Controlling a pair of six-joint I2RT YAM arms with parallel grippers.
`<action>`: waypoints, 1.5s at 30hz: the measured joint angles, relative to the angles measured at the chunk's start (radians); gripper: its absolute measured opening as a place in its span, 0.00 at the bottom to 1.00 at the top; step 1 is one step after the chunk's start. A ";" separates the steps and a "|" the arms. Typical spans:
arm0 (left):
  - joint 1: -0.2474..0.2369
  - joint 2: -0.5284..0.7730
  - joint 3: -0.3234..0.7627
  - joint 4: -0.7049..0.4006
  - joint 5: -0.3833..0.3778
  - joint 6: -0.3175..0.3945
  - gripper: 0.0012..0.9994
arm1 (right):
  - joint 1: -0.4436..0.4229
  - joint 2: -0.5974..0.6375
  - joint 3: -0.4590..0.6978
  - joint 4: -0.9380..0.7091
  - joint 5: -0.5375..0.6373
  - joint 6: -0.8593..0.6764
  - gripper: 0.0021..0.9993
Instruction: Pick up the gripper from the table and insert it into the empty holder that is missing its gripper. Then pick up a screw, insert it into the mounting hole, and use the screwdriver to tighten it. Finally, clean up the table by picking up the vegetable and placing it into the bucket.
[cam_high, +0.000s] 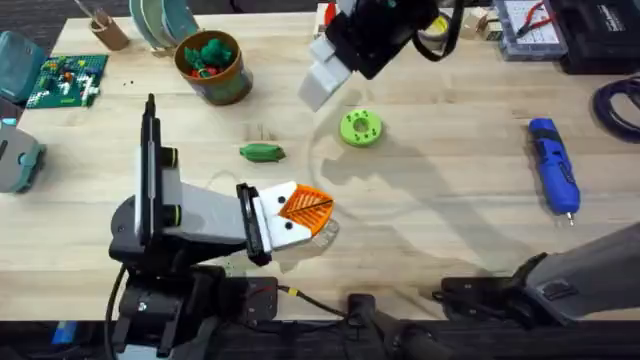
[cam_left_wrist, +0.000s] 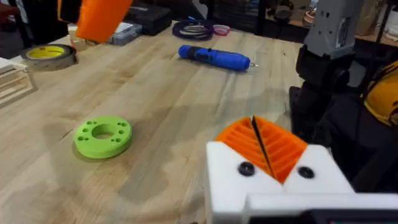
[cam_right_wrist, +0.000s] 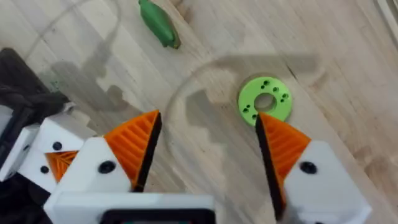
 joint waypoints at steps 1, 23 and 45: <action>0.000 0.000 0.000 0.000 0.000 0.000 0.01 | -0.004 0.000 0.000 0.000 0.001 0.008 0.91; 0.000 0.000 0.000 0.000 0.000 0.000 0.01 | -0.475 -0.411 -0.182 -0.219 0.176 0.133 0.91; 0.000 0.000 0.000 0.002 -0.005 0.000 0.01 | -0.974 -0.552 -0.375 -0.172 0.406 0.137 0.91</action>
